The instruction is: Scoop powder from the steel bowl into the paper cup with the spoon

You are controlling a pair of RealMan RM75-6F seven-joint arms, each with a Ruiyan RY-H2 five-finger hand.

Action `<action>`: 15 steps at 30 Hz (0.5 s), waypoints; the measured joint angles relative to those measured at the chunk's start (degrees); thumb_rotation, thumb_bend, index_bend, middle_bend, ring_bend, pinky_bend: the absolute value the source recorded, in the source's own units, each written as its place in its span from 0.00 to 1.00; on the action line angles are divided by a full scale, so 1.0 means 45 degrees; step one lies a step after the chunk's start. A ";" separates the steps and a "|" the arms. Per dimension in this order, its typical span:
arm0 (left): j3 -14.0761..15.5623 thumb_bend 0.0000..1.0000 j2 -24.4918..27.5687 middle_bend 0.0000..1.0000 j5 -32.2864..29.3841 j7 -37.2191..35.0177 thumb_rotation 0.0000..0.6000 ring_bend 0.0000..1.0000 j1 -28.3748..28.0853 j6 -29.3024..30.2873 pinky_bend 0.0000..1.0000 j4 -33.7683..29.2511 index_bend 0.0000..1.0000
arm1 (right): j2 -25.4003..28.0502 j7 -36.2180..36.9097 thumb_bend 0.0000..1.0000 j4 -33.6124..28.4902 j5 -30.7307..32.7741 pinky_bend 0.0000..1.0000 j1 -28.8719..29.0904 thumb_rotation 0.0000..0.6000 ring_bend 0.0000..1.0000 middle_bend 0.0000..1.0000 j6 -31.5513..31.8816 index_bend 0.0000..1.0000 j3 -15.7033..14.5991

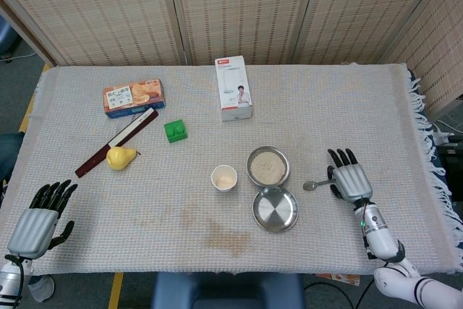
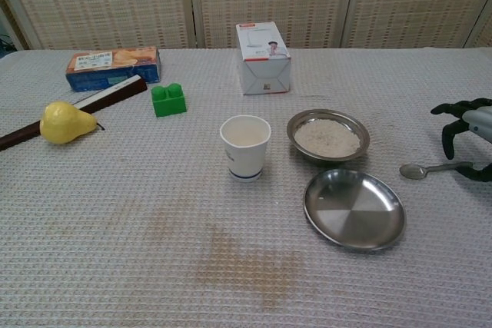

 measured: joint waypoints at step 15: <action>0.0038 0.42 -0.0024 0.00 -0.0025 0.0037 1.00 0.00 -0.0040 -0.0089 0.07 0.0033 0.00 | -0.0543 0.0225 0.29 0.0606 0.0017 0.00 0.0259 1.00 0.00 0.06 -0.0134 0.50 -0.0079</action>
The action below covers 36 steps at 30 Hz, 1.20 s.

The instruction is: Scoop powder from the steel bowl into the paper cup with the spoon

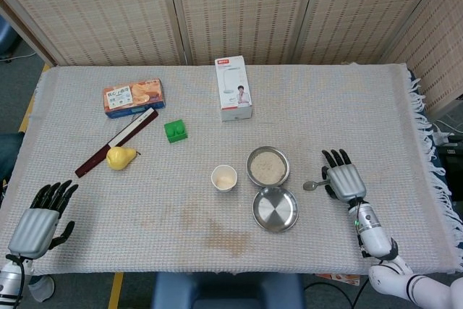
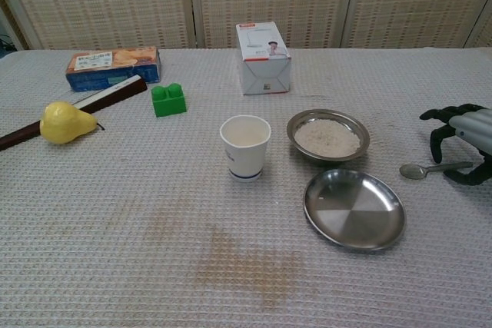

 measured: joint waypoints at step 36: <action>0.0040 0.42 -0.0034 0.00 -0.0063 0.0229 1.00 0.00 -0.0027 -0.0064 0.07 -0.0107 0.00 | -0.0222 0.0003 0.30 0.0203 0.0069 0.00 0.0095 1.00 0.00 0.18 0.0020 0.62 -0.0149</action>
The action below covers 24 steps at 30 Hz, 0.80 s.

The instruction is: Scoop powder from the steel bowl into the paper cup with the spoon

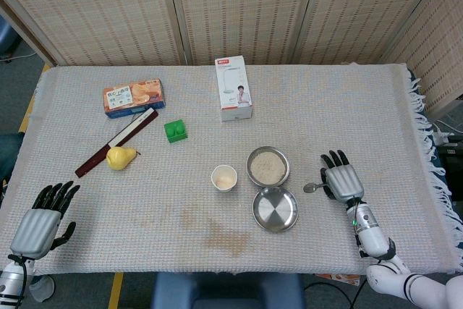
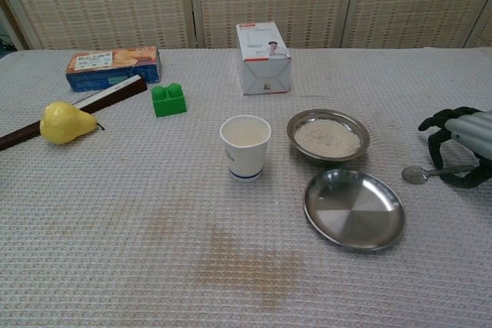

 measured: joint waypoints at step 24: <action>0.0035 0.42 0.0053 0.00 0.0064 -0.0206 1.00 0.00 -0.0025 -0.0017 0.07 -0.0055 0.00 | 0.0114 -0.0547 0.34 -0.0410 -0.0645 0.00 -0.0091 1.00 0.12 0.45 0.1105 0.76 -0.0098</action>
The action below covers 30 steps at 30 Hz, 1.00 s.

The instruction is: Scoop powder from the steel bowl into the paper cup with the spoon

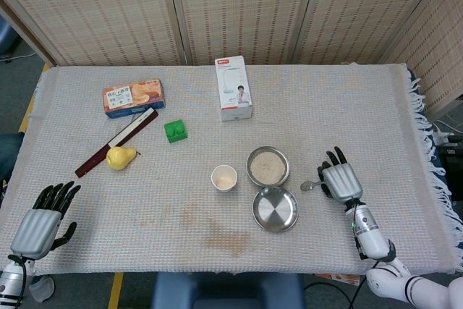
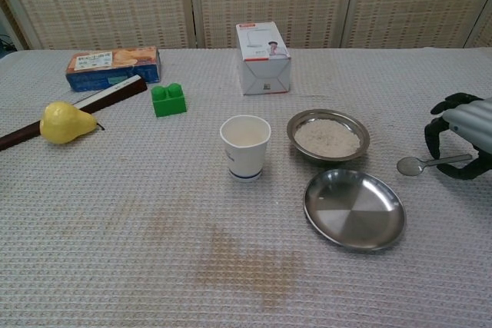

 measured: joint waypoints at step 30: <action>0.0038 0.42 0.0048 0.00 -0.0045 0.0028 1.00 0.00 -0.0026 -0.0111 0.07 -0.0056 0.00 | -0.0620 0.0239 0.34 0.0810 -0.0259 0.02 -0.0054 1.00 0.21 0.58 0.0359 0.92 0.0019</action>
